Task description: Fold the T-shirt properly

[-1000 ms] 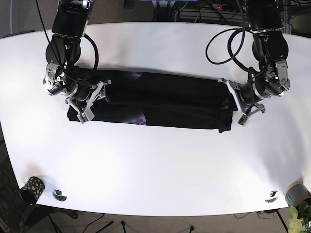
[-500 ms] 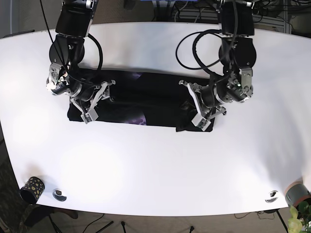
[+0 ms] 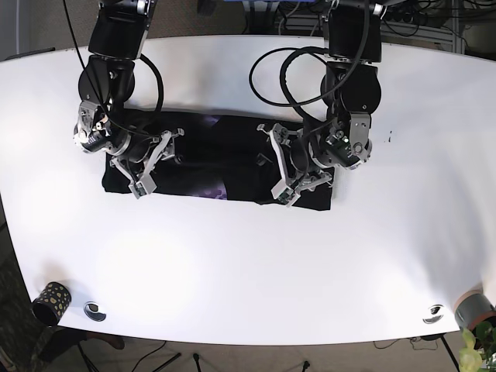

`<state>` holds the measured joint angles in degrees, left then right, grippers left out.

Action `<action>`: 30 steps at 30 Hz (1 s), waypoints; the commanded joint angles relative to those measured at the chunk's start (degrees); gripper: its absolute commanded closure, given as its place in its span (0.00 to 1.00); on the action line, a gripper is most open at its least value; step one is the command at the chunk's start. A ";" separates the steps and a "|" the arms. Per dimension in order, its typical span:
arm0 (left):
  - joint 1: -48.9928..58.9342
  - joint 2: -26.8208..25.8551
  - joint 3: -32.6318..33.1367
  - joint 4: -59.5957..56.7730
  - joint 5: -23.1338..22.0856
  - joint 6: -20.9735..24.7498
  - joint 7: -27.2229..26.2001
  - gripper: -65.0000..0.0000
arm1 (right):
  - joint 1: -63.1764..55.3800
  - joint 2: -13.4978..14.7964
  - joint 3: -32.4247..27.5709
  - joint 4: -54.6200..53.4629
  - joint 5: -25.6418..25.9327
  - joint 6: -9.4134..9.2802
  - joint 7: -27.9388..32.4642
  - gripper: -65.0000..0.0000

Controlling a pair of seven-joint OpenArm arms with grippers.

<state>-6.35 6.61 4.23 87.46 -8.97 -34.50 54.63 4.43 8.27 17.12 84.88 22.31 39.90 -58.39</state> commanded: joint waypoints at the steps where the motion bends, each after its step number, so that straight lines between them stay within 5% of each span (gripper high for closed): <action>1: -1.25 0.64 4.08 3.48 -1.27 -0.09 -1.22 0.48 | 1.33 0.74 0.06 2.37 0.86 0.10 1.03 0.45; 8: -1.17 0.11 13.66 10.69 -1.27 -0.44 -1.22 0.48 | 2.83 0.74 0.41 2.46 0.86 0.10 -1.17 0.45; 12: -1.25 0.03 13.05 11.40 -1.27 -0.44 -1.22 0.48 | 3.44 0.91 1.56 3.07 3.41 0.10 -2.22 0.45; 22: -0.90 0.03 -4.19 11.22 -1.27 -0.44 -1.22 0.48 | 8.63 1.18 19.31 3.34 12.82 0.10 -13.30 0.44; 30: 0.50 -0.94 -17.02 10.96 -1.27 -0.53 -1.31 0.52 | 8.98 6.63 28.55 -4.05 13.34 0.10 -14.88 0.44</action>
<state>-5.23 6.13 -12.12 97.60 -9.02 -34.74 54.37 12.47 13.30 43.86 83.15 34.81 39.68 -73.67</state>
